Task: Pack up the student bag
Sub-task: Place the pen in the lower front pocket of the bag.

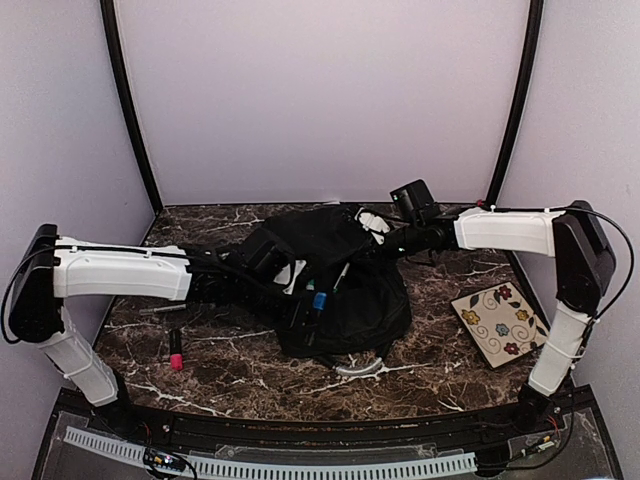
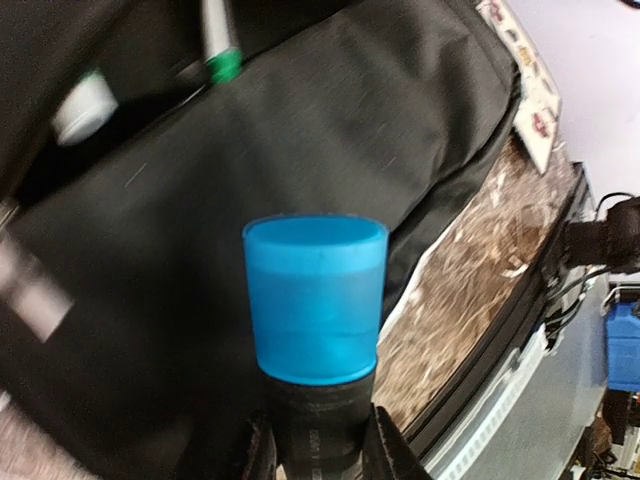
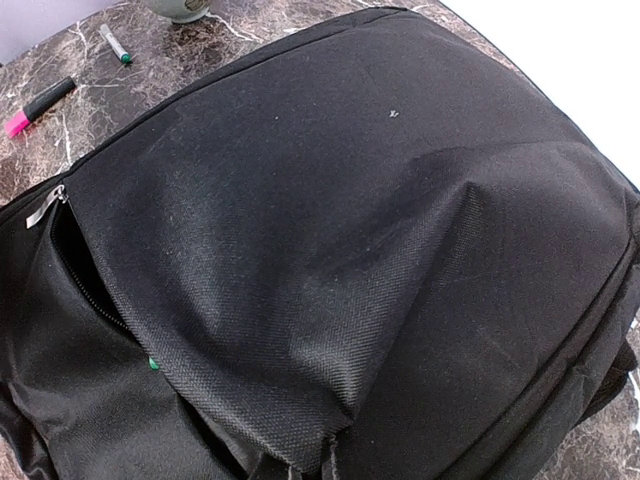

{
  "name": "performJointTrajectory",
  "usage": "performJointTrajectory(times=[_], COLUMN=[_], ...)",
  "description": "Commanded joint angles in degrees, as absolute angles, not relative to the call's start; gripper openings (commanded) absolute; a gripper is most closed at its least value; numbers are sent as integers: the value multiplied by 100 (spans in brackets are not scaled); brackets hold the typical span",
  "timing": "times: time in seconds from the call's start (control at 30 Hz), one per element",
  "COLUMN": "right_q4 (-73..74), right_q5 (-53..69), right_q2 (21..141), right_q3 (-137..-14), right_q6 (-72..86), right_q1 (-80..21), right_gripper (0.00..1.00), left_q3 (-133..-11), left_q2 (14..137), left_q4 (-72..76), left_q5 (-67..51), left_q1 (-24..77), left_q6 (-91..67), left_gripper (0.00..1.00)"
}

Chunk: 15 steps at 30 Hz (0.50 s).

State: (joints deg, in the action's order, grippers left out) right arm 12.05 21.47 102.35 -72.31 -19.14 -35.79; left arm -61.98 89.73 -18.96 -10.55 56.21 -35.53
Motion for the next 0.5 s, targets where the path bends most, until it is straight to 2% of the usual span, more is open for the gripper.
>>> performJointTrajectory(times=[0.0,0.27,0.47], right_q4=[980,985,975], right_q5=[2652,2690,2782], right_q2=[10288,10180,10109], right_q3=[-7434,-7426,-7418], right_q6=[-1749,-1712,-1648], right_q1=[-3722,-3720,-3722], right_gripper=[4,4,4], left_q3=[-6695,-7551,-7579], left_q2=[9716,10840,11277], left_q4=[-613,-286,111], left_q5=[-1326,-679,-503], left_q1=[5634,5612,5443], left_q6=[-3839,-4804,-5566], left_gripper=[16,15,15])
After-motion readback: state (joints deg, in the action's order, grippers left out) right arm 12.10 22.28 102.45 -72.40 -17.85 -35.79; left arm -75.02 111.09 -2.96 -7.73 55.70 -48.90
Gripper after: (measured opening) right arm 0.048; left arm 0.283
